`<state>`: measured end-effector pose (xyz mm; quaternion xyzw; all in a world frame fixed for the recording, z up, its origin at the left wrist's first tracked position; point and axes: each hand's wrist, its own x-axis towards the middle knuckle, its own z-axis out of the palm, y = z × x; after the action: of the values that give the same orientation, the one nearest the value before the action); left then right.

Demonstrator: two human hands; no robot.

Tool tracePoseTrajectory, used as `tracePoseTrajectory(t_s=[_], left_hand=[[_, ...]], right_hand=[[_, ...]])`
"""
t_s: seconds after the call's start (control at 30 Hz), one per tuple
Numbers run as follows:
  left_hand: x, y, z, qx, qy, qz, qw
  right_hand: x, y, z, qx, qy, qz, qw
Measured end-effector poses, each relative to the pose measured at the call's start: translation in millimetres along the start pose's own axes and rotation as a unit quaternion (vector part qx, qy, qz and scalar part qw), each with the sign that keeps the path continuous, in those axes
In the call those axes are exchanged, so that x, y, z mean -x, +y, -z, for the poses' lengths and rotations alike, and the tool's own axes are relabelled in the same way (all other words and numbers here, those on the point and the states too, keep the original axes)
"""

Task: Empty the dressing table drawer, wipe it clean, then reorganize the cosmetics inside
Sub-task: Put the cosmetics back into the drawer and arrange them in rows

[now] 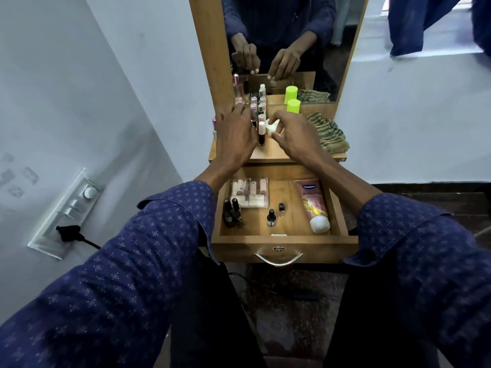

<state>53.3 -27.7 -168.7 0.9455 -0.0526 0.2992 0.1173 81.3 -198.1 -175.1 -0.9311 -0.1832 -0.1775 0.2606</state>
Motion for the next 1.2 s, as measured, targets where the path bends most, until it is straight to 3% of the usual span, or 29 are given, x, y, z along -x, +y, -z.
tracePoseTrajectory(t_s=[0.17,0.33,0.53,0.93,1.2], left_hand=[[-26.6,-5.7,0.2,-0.049,-0.107,-0.003,0.993],[-38.4,-7.4,-10.1,-0.067,-0.153,-0.006,0.986],[-47.2,-10.2,-20.7,-0.083,-0.145,-0.026,0.986],[-50.8,-1.3,-19.6,-0.076,-0.127,0.007,0.989],[-37.2,0.0,-12.4,-0.019,-0.133,0.018,0.991]], right_hand=[[-18.9,-2.2,-12.6,0.02,-0.015,0.033,0.999],[-23.6,0.2,-21.8,0.02,-0.014,0.046,0.999],[-26.4,4.3,-25.2,-0.015,-0.006,0.031,0.999],[-13.3,21.5,-22.4,-0.072,0.029,0.011,0.997],[-3.8,26.6,-14.1,-0.119,0.049,-0.039,0.991]])
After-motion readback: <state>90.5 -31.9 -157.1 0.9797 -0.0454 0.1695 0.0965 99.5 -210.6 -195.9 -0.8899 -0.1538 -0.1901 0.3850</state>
